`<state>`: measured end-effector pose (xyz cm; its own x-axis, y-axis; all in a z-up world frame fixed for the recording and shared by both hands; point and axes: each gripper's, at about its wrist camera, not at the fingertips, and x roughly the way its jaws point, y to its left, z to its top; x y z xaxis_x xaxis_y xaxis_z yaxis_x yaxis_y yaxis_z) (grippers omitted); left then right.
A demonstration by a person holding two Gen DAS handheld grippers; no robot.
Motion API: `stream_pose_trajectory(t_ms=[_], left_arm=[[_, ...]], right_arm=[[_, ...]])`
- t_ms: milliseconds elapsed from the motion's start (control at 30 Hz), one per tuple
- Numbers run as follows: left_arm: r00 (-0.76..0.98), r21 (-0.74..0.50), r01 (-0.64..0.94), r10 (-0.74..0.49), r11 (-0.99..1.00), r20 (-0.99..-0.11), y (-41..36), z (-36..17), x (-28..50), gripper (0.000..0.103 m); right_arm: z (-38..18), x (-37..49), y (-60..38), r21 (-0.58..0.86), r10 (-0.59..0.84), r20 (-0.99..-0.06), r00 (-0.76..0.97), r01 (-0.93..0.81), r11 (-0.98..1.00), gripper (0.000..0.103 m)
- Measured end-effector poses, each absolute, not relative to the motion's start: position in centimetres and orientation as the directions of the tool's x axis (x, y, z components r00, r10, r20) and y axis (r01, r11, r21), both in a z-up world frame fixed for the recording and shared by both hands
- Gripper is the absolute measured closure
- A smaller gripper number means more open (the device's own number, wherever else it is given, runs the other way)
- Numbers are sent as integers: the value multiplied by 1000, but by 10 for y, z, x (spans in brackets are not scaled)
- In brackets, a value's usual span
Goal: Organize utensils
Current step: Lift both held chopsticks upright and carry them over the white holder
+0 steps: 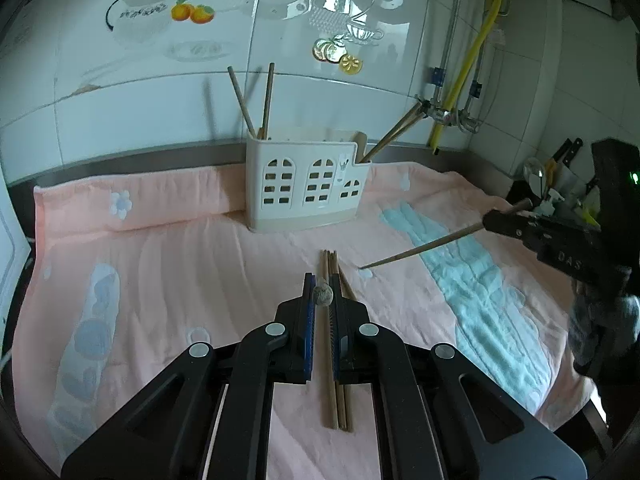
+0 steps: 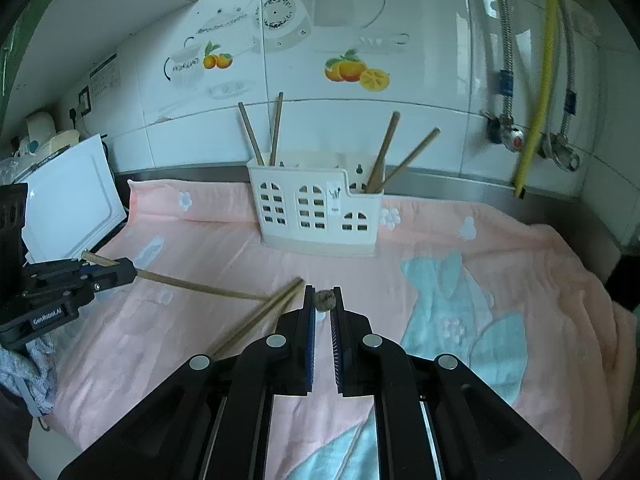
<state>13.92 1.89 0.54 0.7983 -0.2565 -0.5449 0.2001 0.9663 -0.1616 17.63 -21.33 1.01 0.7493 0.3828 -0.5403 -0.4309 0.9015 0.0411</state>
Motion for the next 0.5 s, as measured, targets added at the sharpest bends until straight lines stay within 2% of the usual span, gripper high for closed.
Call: stream_pose_trajectory(t_ms=[500], left_arm=[[836,-88,217,-231,972,-498,17,73,193,98]], right_arm=[[112,252,-210,46,409,-491,769,-446,894,96]])
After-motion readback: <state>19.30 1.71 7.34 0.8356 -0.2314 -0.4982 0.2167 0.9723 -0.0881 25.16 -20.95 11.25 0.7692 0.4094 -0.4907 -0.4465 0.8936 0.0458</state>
